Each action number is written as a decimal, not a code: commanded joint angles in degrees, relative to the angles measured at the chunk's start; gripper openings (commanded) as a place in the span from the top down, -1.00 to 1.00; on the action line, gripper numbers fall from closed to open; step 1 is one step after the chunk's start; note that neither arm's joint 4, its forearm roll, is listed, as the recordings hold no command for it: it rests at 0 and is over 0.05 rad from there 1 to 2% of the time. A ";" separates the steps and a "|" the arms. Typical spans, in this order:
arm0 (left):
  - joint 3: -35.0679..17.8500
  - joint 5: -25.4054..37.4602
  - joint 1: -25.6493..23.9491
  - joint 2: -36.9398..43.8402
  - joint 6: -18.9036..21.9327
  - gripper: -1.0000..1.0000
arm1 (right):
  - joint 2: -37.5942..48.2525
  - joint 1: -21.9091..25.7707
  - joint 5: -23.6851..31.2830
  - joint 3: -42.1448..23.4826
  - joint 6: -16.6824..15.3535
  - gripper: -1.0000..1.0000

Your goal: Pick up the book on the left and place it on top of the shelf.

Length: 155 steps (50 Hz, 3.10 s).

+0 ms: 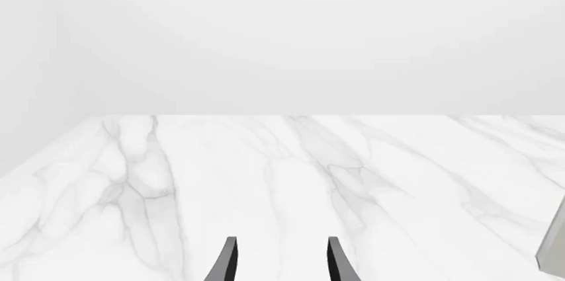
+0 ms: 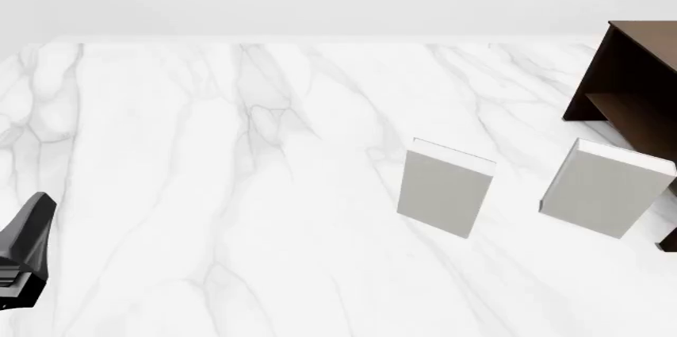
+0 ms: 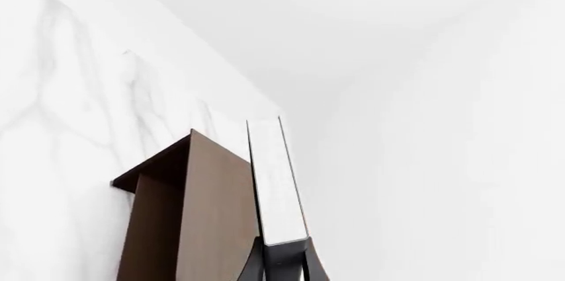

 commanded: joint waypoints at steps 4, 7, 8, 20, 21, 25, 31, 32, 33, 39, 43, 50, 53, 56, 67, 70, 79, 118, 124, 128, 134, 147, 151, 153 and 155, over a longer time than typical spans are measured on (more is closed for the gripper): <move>0.00 0.00 0.00 0.00 0.00 -1.00 | 3.04 -2.71 -2.64 -2.12 1.38 1.00; 0.00 0.00 0.00 0.00 0.00 -1.00 | 4.06 -2.92 -3.09 -2.77 1.25 1.00; 0.00 0.00 0.00 0.00 0.00 -1.00 | 4.37 -2.96 -3.33 -2.87 1.15 1.00; 0.00 0.00 0.00 0.00 0.00 -1.00 | 7.65 -4.49 -4.78 -4.23 0.66 1.00; 0.00 0.00 0.00 0.00 0.00 -1.00 | 8.24 -4.77 -5.05 -4.29 0.44 1.00; 0.00 0.00 0.00 0.00 0.00 -1.00 | 9.24 -5.50 -6.10 -4.13 0.15 1.00; 0.00 0.00 0.00 0.00 0.00 -1.00 | 10.17 -6.08 -7.09 -3.22 -0.86 1.00; 0.00 0.00 0.00 0.00 0.00 -1.00 | 10.38 -6.49 -7.29 -3.29 -0.77 1.00; 0.00 0.00 0.00 0.00 0.00 -1.00 | 10.54 -6.72 -7.46 -3.13 -0.92 1.00; 0.00 0.00 0.00 0.00 0.00 -1.00 | 11.20 -7.74 -8.56 -2.96 -1.48 1.00; 0.00 0.00 0.00 0.00 0.00 -1.00 | 12.07 -8.98 -9.42 -2.77 -2.04 1.00; 0.00 0.00 0.00 0.00 0.00 -1.00 | 12.82 -10.20 -9.81 -3.29 -2.18 1.00; 0.00 0.00 0.00 0.00 0.00 -1.00 | 13.52 -10.58 -10.19 -3.48 -2.23 1.00; 0.00 0.00 0.00 0.00 0.00 -1.00 | 14.03 -10.75 -10.50 -3.65 -2.30 1.00; 0.00 0.00 0.00 0.00 0.00 -1.00 | 16.10 -11.51 -11.52 -4.52 -2.48 1.00; 0.00 0.00 0.00 0.00 0.00 -1.00 | 17.06 -11.58 -11.81 -5.05 -2.61 1.00; 0.00 0.00 0.00 0.00 0.00 -1.00 | 19.24 -12.28 -13.09 -5.26 -3.16 1.00; 0.00 0.00 0.00 0.00 0.00 -1.00 | 23.07 -12.32 -15.53 -3.50 -3.92 1.00; 0.00 0.00 0.00 0.00 0.00 -1.00 | 23.40 -12.04 -15.73 -2.90 -3.80 1.00; 0.00 0.00 0.00 0.00 0.00 -1.00 | 23.79 -11.75 -15.59 -2.47 -3.59 1.00; 0.00 0.00 0.00 0.00 0.00 -1.00 | 24.23 -11.51 -14.93 -2.73 -2.90 1.00; 0.00 0.00 0.00 0.00 0.00 -1.00 | 22.75 -10.50 -13.96 -1.88 -1.72 -1.00; 0.00 0.00 0.00 0.00 0.00 -1.00 | 21.78 -10.44 -13.70 -1.40 -1.29 -1.00; 0.00 0.00 0.00 0.00 0.00 -1.00 | 21.30 -10.46 -13.59 -1.21 -1.19 -1.00; 0.00 0.00 0.00 0.00 0.00 -1.00 | 20.95 -10.38 -13.40 -1.12 -1.04 -1.00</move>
